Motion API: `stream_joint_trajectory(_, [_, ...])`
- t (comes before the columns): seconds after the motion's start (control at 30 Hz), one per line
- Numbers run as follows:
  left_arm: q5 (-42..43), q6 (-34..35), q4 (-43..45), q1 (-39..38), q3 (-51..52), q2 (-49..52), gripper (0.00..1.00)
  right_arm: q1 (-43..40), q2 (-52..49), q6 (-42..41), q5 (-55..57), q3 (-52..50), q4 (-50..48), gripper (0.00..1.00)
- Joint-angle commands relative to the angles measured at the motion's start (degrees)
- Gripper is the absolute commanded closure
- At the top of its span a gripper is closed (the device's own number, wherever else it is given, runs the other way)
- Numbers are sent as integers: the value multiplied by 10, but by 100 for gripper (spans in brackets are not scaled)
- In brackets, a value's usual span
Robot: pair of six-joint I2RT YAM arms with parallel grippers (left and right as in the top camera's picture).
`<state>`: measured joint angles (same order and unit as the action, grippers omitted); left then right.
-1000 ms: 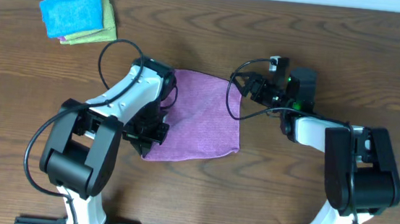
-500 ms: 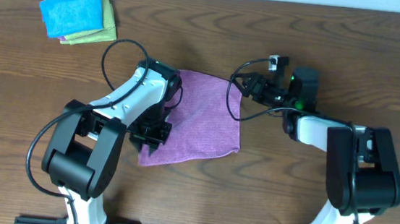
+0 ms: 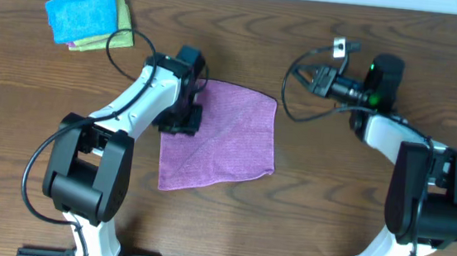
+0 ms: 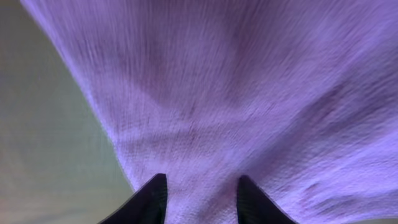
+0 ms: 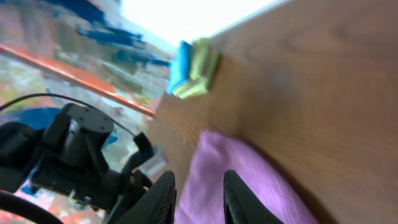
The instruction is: Fold the cloth
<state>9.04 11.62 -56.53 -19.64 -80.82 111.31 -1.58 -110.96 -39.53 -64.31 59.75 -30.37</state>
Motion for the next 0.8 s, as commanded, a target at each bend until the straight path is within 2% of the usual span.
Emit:
stream_joint_trajectory(0.0, [6,2,9,2,-42,-8,58,4,1,35,-34,65,47,73])
stream_joint_trajectory(0.03, [0,2,11,2,-50,-8,58,4,1,53,-31,79,73,71])
stream_joint_trajectory(0.07, [-18,2,11,2,-63,-8,58,5,1,91,-10,107,146,71])
stream_joint_trajectory(0.13, [-36,-1,11,2,-76,-8,57,9,1,189,57,159,309,71])
stream_joint_trajectory(0.2, [-37,-9,11,2,-81,-8,57,21,1,326,180,240,536,73])
stream_joint_trajectory(0.3, [-37,-14,14,2,-81,-4,57,45,1,451,294,335,728,74])
stream_joint_trajectory(0.57, [-37,-28,46,9,-78,34,57,113,8,465,425,357,825,78])
stream_joint_trajectory(0.77, [-37,-60,48,14,-73,54,58,161,44,482,526,355,887,69])
